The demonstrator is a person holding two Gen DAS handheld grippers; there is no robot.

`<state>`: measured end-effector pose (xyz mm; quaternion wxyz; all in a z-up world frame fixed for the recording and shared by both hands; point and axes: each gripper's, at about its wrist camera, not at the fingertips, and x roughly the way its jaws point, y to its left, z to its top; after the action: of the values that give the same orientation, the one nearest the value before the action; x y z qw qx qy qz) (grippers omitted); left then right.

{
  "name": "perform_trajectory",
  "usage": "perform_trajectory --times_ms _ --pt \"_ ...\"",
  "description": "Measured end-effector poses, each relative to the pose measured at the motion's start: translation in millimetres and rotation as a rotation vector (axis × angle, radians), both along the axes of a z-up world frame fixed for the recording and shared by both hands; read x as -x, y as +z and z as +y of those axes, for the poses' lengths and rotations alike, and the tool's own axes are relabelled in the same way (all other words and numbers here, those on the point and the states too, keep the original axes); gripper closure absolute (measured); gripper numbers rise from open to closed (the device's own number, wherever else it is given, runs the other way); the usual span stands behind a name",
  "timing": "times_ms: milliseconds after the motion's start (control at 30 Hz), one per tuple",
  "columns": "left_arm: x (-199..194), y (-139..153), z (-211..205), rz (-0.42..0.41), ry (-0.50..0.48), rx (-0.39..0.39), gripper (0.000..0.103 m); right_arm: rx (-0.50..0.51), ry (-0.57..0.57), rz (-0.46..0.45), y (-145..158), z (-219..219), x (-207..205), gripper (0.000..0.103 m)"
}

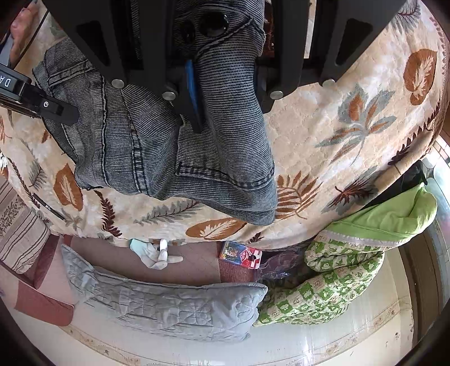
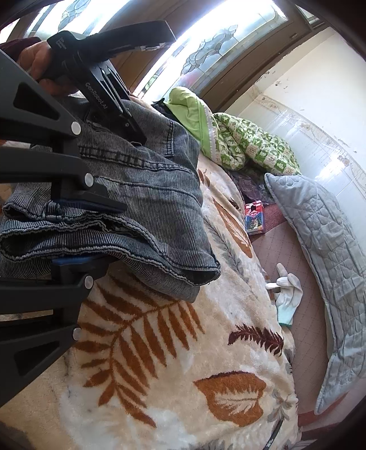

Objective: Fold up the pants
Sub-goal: 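Keep holding the folded jeans stack with both grippers, then press the folded jeans stack down onto the bed with both grippers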

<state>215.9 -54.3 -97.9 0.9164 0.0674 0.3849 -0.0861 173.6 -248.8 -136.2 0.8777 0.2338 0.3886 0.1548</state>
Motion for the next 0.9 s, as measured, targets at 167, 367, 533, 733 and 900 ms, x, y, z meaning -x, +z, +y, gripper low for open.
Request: perform_trajectory --times_ms 167,367,533,733,900 --pt "-1.6 -5.7 -0.4 0.020 0.001 -0.011 0.073 0.016 -0.010 0.020 -1.4 -0.6 1.7 0.075" --pt "-0.6 -6.8 -1.1 0.015 0.006 -0.016 0.072 -0.037 -0.037 0.089 -14.1 -11.5 -3.2 0.076" --pt "0.7 -5.9 -2.1 0.008 0.006 -0.022 0.072 0.010 -0.036 0.079 -10.4 -5.0 -0.4 0.076" --pt "2.3 -5.2 -2.2 0.003 0.005 -0.024 0.072 0.010 -0.041 0.084 -9.1 -4.0 0.5 0.075" --pt "4.1 -3.4 -2.1 -0.001 0.003 -0.023 0.072 0.011 -0.040 0.081 -9.0 -3.7 1.2 0.075"
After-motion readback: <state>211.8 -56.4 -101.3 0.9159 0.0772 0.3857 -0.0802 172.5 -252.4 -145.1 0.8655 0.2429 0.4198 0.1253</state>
